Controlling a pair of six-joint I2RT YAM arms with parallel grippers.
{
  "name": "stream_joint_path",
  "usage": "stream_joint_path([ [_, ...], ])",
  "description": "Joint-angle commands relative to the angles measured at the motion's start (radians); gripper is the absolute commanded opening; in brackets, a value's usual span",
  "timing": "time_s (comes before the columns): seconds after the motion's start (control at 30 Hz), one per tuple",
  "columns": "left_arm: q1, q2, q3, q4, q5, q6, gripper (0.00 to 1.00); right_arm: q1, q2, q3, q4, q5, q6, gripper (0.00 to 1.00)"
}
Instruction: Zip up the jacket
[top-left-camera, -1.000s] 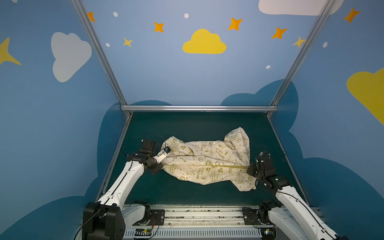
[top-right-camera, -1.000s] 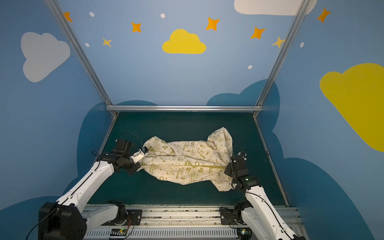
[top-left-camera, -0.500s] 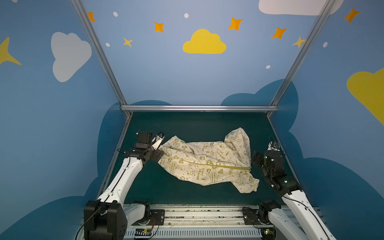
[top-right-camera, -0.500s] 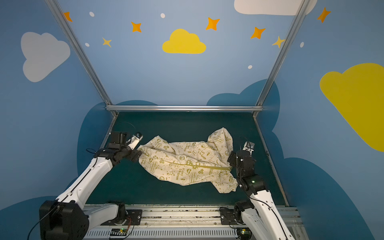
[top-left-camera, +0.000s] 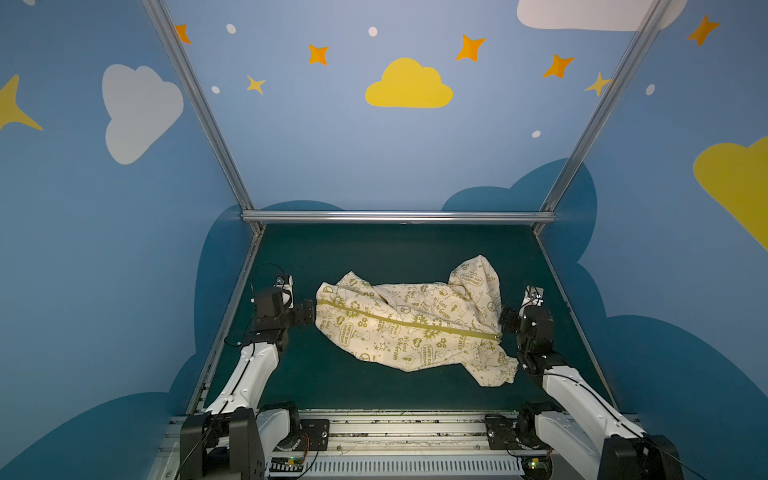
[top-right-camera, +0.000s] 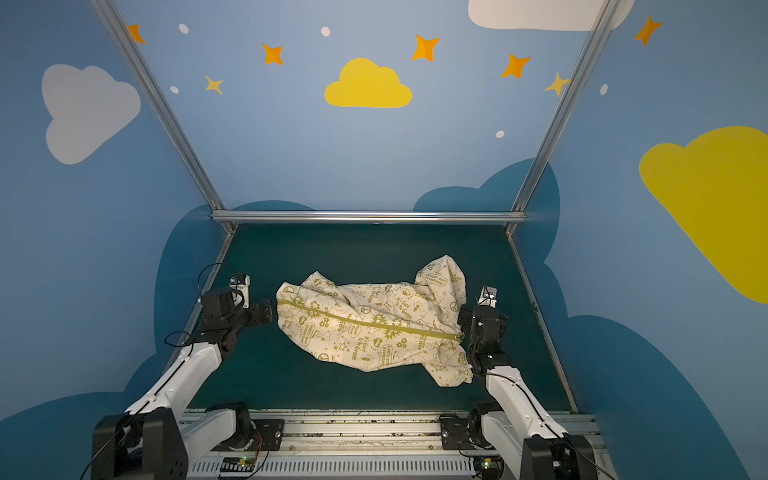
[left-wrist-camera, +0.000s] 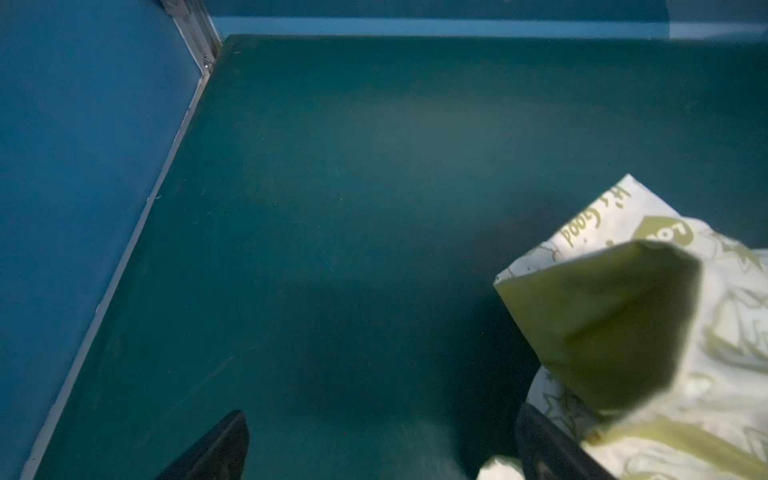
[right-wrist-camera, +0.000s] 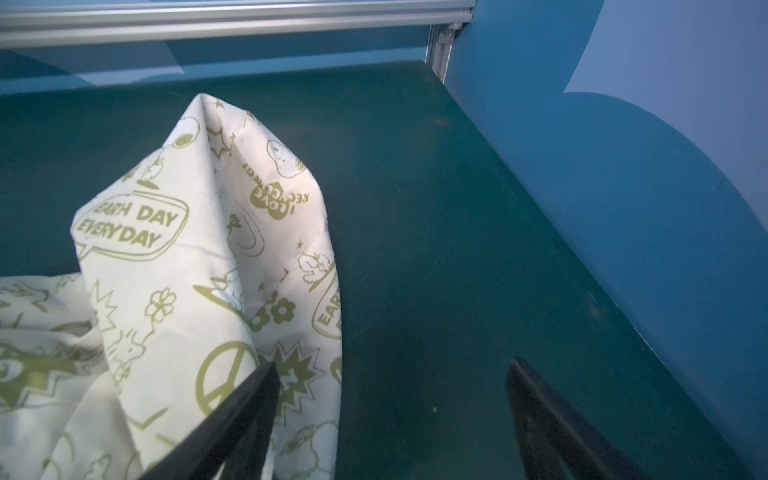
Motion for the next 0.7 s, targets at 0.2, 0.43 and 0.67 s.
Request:
stream_joint_path([
  [0.2,-0.025,0.096,-0.099,0.376,0.035,-0.119,0.99,-0.015,0.29,-0.03,0.519,-0.068,-0.089,0.87],
  [0.43,-0.101,0.229,-0.124,0.593,-0.112,-0.047,0.99,-0.021,0.528,0.001,0.712,-0.168,-0.104,0.87],
  [0.67,-0.088,0.365,0.046,0.428,-0.06,-0.052,0.99,-0.04,0.578,0.113,0.553,-0.288,-0.131,0.88],
])
